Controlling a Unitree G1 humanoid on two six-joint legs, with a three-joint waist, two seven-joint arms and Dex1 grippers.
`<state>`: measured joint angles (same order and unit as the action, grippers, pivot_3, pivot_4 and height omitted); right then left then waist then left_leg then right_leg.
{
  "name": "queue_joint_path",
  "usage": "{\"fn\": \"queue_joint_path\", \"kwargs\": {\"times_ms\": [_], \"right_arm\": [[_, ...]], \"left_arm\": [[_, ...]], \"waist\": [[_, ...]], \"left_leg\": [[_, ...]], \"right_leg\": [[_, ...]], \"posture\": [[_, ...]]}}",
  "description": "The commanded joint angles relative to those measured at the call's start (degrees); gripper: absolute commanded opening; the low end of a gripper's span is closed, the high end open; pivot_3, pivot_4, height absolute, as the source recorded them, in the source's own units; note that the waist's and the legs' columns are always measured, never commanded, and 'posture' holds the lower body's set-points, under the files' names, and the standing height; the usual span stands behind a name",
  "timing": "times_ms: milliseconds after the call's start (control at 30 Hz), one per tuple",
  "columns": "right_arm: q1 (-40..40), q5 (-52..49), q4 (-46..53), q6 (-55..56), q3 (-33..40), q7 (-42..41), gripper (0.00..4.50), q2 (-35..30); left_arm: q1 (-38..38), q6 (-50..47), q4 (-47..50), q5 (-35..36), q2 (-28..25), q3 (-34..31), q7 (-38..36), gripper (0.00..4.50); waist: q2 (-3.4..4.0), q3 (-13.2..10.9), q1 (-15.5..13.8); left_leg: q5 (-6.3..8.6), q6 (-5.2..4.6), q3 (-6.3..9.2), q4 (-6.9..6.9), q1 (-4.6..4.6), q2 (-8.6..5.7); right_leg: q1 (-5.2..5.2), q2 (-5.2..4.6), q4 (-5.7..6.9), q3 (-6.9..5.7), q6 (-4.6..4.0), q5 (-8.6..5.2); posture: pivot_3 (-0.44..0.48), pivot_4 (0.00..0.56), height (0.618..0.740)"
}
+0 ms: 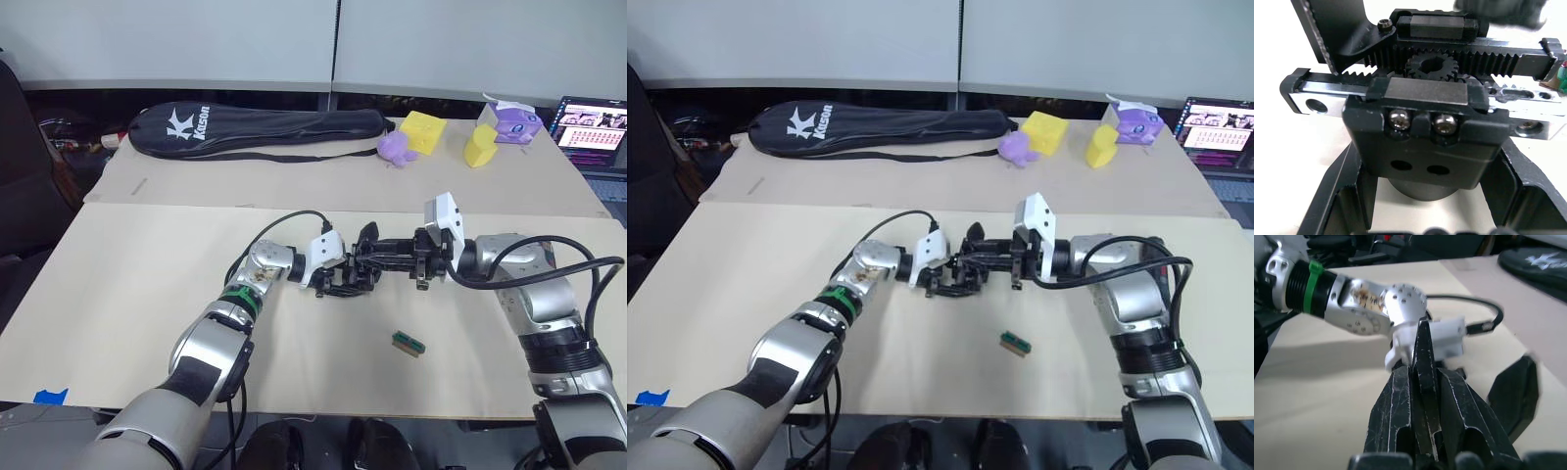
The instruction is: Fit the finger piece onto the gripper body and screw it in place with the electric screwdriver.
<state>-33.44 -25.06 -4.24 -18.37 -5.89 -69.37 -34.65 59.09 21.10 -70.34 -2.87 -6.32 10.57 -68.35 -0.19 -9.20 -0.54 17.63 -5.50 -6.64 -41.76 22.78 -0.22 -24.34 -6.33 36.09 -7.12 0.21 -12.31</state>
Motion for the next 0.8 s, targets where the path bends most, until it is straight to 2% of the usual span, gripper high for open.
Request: {"fn": "queue_joint_path", "kwargs": {"times_ms": [33,800], "right_arm": [[-1.21,-0.03,-0.23,2.06,0.65,-1.37,0.31,0.81],[-1.61,-2.1,3.11,-2.85,2.11,-1.53,0.31,1.11]], "left_arm": [[-0.43,-0.31,1.35,-0.04,0.51,-0.64,0.37,2.32],[-1.66,0.06,2.33,-0.38,0.35,-0.84,-0.92,2.32]], "waist": [[0.01,0.0,0.02],[0.01,0.01,0.1]], "left_leg": [[0.0,0.0,0.0,-0.02,-0.01,0.0],[0.0,0.01,0.01,-0.03,-0.02,0.01]], "right_leg": [[0.0,-0.01,0.0,0.01,0.0,0.0],[0.0,-0.01,0.02,0.0,0.0,0.0]], "posture": [[0.0,0.15,0.74],[0.0,0.15,0.74]]}}
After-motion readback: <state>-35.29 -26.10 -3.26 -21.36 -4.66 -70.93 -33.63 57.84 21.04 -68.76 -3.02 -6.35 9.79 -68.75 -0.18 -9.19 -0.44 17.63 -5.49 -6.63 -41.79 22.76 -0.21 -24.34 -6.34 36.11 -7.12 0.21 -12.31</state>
